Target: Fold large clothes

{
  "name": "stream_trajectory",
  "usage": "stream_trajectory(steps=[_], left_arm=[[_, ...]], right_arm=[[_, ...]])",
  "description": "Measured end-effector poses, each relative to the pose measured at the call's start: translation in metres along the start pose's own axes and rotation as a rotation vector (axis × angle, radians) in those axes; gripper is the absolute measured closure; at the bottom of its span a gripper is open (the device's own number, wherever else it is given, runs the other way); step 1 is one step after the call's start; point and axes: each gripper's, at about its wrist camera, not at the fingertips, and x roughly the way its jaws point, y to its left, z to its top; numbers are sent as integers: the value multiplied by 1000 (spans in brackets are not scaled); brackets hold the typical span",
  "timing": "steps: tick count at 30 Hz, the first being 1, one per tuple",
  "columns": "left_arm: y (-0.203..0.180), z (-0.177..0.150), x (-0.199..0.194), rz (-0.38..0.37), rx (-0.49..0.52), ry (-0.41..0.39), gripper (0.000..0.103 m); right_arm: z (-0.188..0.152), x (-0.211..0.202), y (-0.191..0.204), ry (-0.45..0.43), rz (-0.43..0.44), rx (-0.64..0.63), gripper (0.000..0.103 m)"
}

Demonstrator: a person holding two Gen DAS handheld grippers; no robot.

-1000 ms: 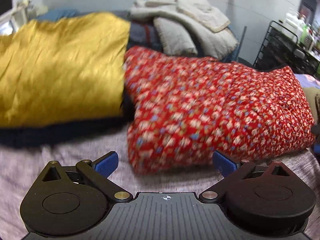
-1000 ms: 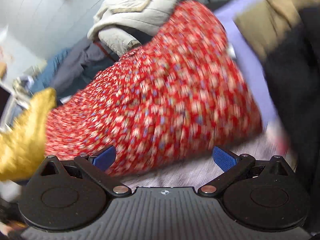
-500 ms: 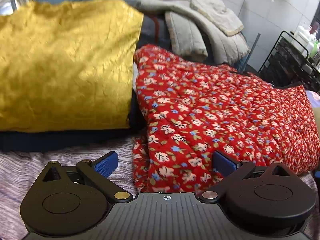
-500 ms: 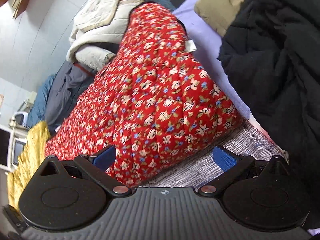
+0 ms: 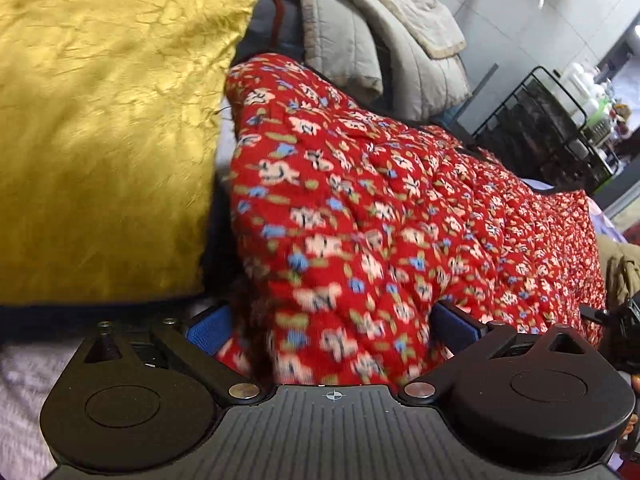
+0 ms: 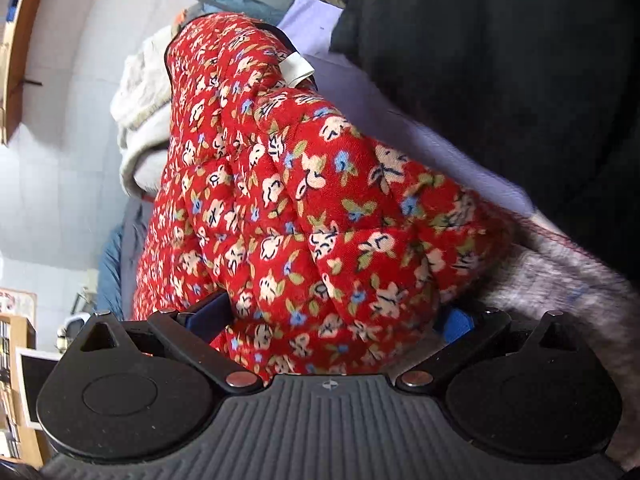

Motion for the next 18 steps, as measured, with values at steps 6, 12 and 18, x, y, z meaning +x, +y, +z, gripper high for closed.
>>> stream_trajectory(steps=[6,12,18], left_arm=[[15,6,17,-76,-49,35,0],[24,11,29,-126,-82,68,0],[8,9,25,-92,-21,21,0]], right_arm=[[-1,9,-5,-73,23,3,0],[-6,9,-2,-87,12,-11,1],[-3,17,30,-60,-58,-42,22]])
